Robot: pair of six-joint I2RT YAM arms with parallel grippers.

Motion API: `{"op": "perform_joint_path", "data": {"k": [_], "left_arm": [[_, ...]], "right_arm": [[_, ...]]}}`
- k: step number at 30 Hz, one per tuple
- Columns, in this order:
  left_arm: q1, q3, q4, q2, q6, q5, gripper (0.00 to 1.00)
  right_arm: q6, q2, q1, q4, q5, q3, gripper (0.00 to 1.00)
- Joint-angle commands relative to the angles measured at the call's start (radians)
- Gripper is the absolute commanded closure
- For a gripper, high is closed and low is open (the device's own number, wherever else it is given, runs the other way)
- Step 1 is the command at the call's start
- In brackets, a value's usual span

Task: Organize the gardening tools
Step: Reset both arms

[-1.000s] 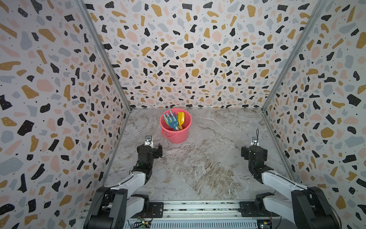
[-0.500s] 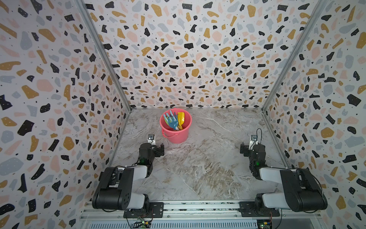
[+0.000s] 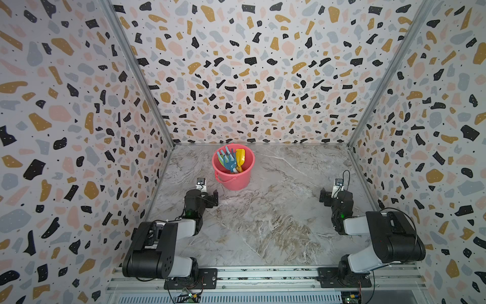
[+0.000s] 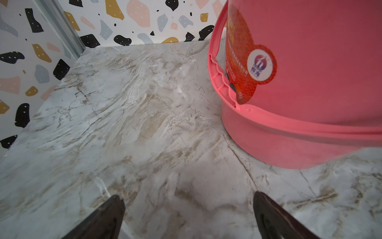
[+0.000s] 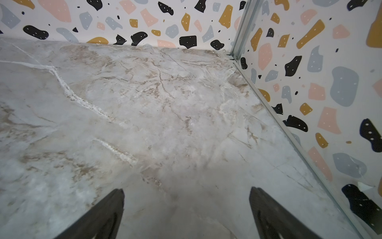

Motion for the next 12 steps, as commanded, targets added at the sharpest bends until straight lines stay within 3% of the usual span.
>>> {"op": "perform_joint_path", "data": {"k": [1, 7, 12], "left_arm": [[0.003, 0.022, 0.042, -0.005, 0.01, 0.007, 0.0], [0.003, 0.014, 0.063, 0.002, 0.01, 0.005, 0.0], [0.003, 0.015, 0.056, -0.003, 0.009, 0.003, 0.0]], "right_arm": [[0.017, -0.008, -0.003, -0.005, 0.021, 0.017, 0.0], [0.018, -0.015, -0.002, -0.018, 0.018, 0.017, 0.0], [-0.014, -0.006, -0.002, -0.069, -0.061, 0.053, 0.0]]}}
